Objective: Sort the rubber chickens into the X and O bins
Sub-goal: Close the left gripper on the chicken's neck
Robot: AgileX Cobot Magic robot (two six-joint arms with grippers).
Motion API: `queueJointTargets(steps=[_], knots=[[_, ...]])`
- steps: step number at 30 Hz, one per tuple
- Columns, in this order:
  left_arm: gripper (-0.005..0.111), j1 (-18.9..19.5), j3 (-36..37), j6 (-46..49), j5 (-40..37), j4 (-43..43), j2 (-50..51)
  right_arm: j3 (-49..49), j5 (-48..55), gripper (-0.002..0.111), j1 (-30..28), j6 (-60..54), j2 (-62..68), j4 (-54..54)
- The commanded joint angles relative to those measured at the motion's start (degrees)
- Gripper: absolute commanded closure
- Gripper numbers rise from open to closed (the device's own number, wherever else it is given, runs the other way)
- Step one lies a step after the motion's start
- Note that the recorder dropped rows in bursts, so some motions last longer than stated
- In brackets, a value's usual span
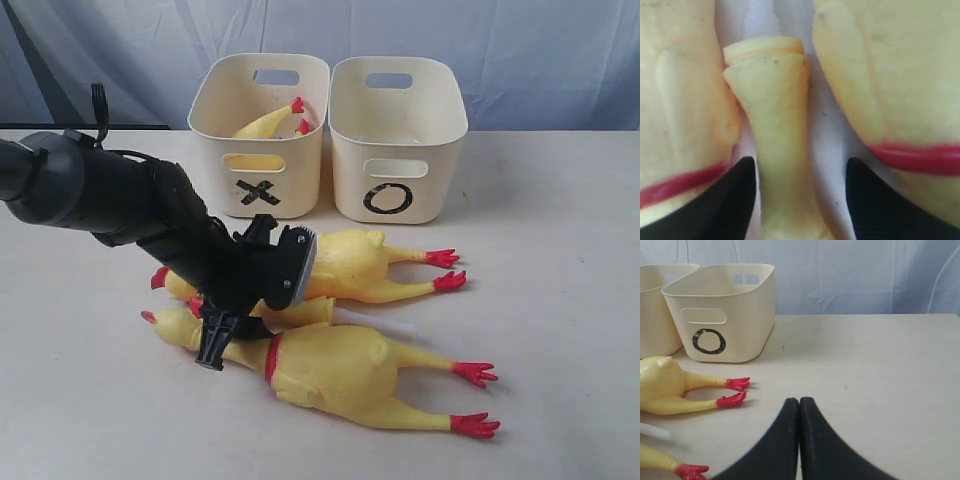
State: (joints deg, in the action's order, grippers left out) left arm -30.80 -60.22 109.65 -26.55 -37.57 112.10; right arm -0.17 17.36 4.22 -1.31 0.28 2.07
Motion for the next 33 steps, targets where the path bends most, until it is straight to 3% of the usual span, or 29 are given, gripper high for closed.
queueJointTargets(steps=[1, 10, 33], knots=[[0.065, -0.40, 0.17, 0.04, -0.42, -0.45, 1.32, 0.17, -0.69, 0.108, -0.20, -0.15, -0.28, -0.05], [0.106, -0.40, 0.17, 0.04, -0.15, -0.45, 1.43, 0.17, -0.69, 0.108, -0.20, -0.15, -0.28, -0.05], [0.107, -0.40, 0.06, -0.16, 1.26, -2.24, -7.18, 0.17, -0.69, 0.108, -0.20, -0.15, -0.28, -0.05]])
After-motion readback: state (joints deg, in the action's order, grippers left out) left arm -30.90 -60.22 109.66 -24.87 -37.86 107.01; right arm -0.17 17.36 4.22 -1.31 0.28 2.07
